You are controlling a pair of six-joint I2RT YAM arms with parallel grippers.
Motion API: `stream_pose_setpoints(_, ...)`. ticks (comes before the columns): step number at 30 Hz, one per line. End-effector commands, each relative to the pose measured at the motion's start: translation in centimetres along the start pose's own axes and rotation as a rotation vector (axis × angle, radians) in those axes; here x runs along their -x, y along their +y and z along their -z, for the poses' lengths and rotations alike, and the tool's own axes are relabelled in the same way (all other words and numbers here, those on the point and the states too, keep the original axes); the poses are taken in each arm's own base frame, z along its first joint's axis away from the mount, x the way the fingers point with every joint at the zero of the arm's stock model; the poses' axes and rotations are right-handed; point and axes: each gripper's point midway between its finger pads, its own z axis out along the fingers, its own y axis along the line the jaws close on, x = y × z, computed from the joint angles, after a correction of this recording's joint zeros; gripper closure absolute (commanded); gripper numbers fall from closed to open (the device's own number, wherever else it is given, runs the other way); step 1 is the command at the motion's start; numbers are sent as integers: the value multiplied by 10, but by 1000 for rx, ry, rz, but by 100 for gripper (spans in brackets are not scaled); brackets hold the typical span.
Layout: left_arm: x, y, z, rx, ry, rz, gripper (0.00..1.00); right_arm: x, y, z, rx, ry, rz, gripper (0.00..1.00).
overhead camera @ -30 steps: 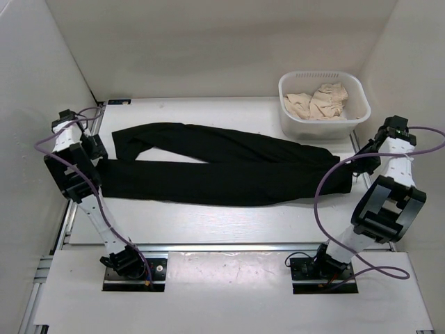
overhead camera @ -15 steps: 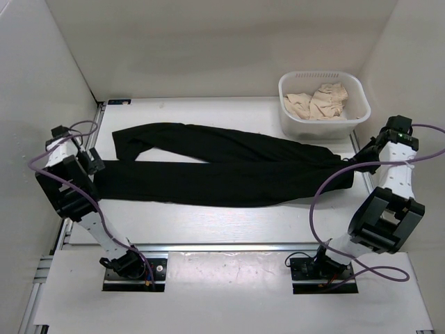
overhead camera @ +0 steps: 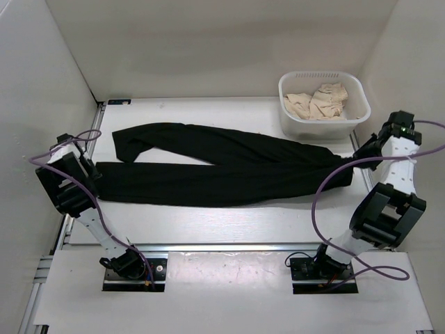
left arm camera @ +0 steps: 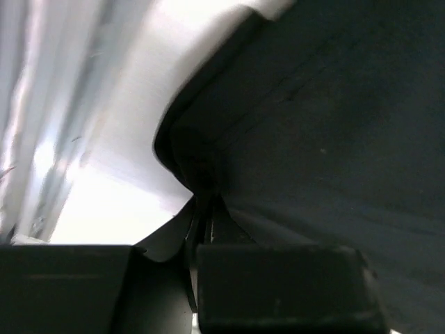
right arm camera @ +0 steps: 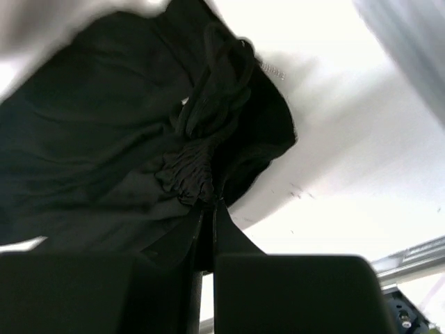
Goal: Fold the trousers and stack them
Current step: Flatten the trousers out
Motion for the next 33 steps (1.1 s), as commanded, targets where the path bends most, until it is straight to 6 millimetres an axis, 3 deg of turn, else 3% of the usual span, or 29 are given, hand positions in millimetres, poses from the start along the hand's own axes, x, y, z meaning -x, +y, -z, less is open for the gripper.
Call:
stream_pose_setpoints(1, 27, 36, 31, 124, -81, 45, 86, 36, 13, 39, 1, -107, 18, 100)
stream_pose_setpoints(2, 24, 45, 40, 146, -71, 58, 86, 37, 2, 39, -46, -110, -7, 100)
stream_pose_setpoints(4, 18, 66, 57, 197, -75, 97, 86, 19, -14, 44, -52, -92, -71, 100)
stream_pose_setpoints(5, 10, 76, 62, 238, -58, 107, 86, 10, -31, 41, -53, -79, -138, 100)
stream_pose_setpoints(6, 2, 82, 72, 259, -64, 118, 86, -4, -37, 46, -30, -91, -189, 100)
stream_pose_setpoints(7, -7, 90, 75, 277, -58, 136, 86, -42, -57, 24, -57, 2, -258, 100)
stream_pose_setpoints(9, -39, 93, 68, 300, 5, 137, 86, -69, -66, 15, -64, 11, -297, 100)
stream_pose_setpoints(10, -50, 96, 68, 301, 18, 150, 86, -100, -75, 1, -93, 86, -338, 100)
stream_pose_setpoints(11, -70, 98, 57, 313, 70, 152, 86, -104, -80, -2, -91, 68, -348, 100)
stream_pose_setpoints(14, -100, 99, 38, 309, 144, 160, 86, -133, -96, -18, -119, 127, -425, 100)
stream_pose_setpoints(19, -118, 110, 17, 339, 197, 185, 86, -142, -117, -23, -181, 131, -483, 100)
stream_pose_setpoints(22, -116, 114, 17, 331, 191, 207, 86, -135, -127, -20, -240, 94, -473, 100)
stream_pose_setpoints(26, -115, 117, 17, 332, 183, 218, 79, -132, -144, -12, -332, 80, -500, 100)
stream_pose_setpoints(29, -113, 113, 17, 308, 171, 222, 56, -132, -157, -7, -405, 46, -558, 83)
stream_pose_setpoints(30, -113, 111, 20, 299, 169, 222, 47, -131, -161, -4, -426, 39, -578, 50)
stream_pose_setpoints(31, -110, 108, 24, 279, 154, 226, 35, -134, -169, -1, -479, 38, -582, 30)
stream_pose_setpoints(32, -106, 106, 28, 260, 144, 228, 31, -130, -171, 4, -498, 24, -579, 13)
stream_pose_setpoints(33, -100, 103, 36, 238, 114, 233, 26, -125, -173, 6, -505, 6, -577, 11)
